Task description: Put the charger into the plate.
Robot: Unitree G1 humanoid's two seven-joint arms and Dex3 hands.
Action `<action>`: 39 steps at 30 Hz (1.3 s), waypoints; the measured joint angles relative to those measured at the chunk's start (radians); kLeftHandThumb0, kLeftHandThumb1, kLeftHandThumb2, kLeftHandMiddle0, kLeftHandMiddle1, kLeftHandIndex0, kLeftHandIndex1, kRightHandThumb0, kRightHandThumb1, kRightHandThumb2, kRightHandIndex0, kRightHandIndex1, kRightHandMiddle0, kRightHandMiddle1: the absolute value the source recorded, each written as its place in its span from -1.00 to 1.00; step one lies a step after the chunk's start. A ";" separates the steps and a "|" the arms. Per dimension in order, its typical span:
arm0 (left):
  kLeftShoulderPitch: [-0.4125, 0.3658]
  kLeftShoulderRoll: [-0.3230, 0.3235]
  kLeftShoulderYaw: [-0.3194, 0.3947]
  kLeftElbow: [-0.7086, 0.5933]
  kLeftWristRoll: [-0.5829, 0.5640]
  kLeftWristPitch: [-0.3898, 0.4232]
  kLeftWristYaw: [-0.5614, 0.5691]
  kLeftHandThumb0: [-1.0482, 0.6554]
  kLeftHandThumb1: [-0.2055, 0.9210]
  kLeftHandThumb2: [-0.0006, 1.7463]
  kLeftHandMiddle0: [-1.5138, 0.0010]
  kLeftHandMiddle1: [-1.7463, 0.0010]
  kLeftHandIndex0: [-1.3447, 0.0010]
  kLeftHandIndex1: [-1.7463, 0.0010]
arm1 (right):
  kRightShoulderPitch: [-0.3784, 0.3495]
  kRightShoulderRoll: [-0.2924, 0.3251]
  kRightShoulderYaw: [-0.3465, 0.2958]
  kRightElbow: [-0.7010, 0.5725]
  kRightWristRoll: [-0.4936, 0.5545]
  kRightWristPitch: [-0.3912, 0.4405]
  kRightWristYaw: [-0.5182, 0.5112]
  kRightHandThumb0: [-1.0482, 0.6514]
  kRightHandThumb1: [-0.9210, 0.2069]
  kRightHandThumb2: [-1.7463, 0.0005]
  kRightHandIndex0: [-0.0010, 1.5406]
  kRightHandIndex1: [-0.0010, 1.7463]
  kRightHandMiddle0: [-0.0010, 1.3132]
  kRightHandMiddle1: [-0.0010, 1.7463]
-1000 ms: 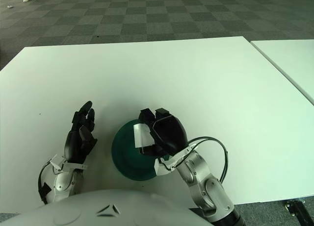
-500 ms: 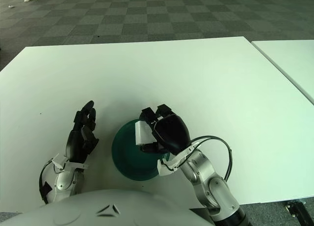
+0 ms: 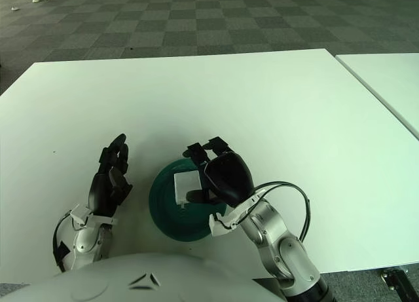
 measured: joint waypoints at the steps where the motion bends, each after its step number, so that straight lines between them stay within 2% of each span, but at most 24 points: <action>1: -0.001 0.000 0.000 0.001 0.003 0.000 0.000 -0.96 1.00 0.14 0.85 1.00 1.00 0.40 | 0.000 0.001 0.000 0.000 0.000 0.000 0.000 -0.63 -1.00 0.26 -0.76 -0.30 -1.00 0.01; 14: -0.015 0.003 0.000 0.009 0.005 -0.003 0.000 -0.98 1.00 0.12 0.87 1.00 1.00 0.41 | 0.010 0.024 -0.004 0.000 0.034 -0.003 -0.009 -0.65 -1.00 0.28 -0.78 -0.43 -1.00 -0.10; 19: -0.016 0.003 -0.001 0.010 0.005 -0.003 0.000 -0.98 1.00 0.11 0.87 1.00 1.00 0.40 | 0.015 0.031 -0.054 0.007 0.125 -0.007 -0.006 -0.68 -1.00 0.29 -0.67 -0.42 -1.00 0.12; 22: -0.016 0.003 0.000 0.010 0.002 -0.003 0.000 -0.97 1.00 0.11 0.86 0.99 1.00 0.36 | 0.000 0.041 -0.117 0.054 0.237 -0.019 -0.021 -0.66 -1.00 0.34 -0.60 -0.38 -0.99 0.26; 29: -0.015 0.005 0.001 0.003 -0.008 -0.001 -0.001 -0.94 1.00 0.11 0.85 0.99 1.00 0.35 | -0.008 0.121 -0.245 0.141 0.537 -0.007 -0.034 -0.61 -1.00 0.44 -0.54 -0.24 -0.92 0.33; 34: -0.014 0.005 0.000 -0.002 -0.007 -0.001 -0.002 -0.92 1.00 0.14 0.86 1.00 1.00 0.44 | 0.016 0.178 -0.298 0.173 0.744 0.003 -0.001 -0.54 -0.99 0.42 -0.55 -0.07 -0.87 0.37; 39: -0.012 0.006 0.000 -0.002 -0.006 -0.001 -0.004 -0.92 1.00 0.16 0.88 1.00 1.00 0.52 | 0.029 0.231 -0.355 0.205 0.949 0.058 0.047 -0.50 -0.92 0.33 -0.55 0.04 -0.87 0.41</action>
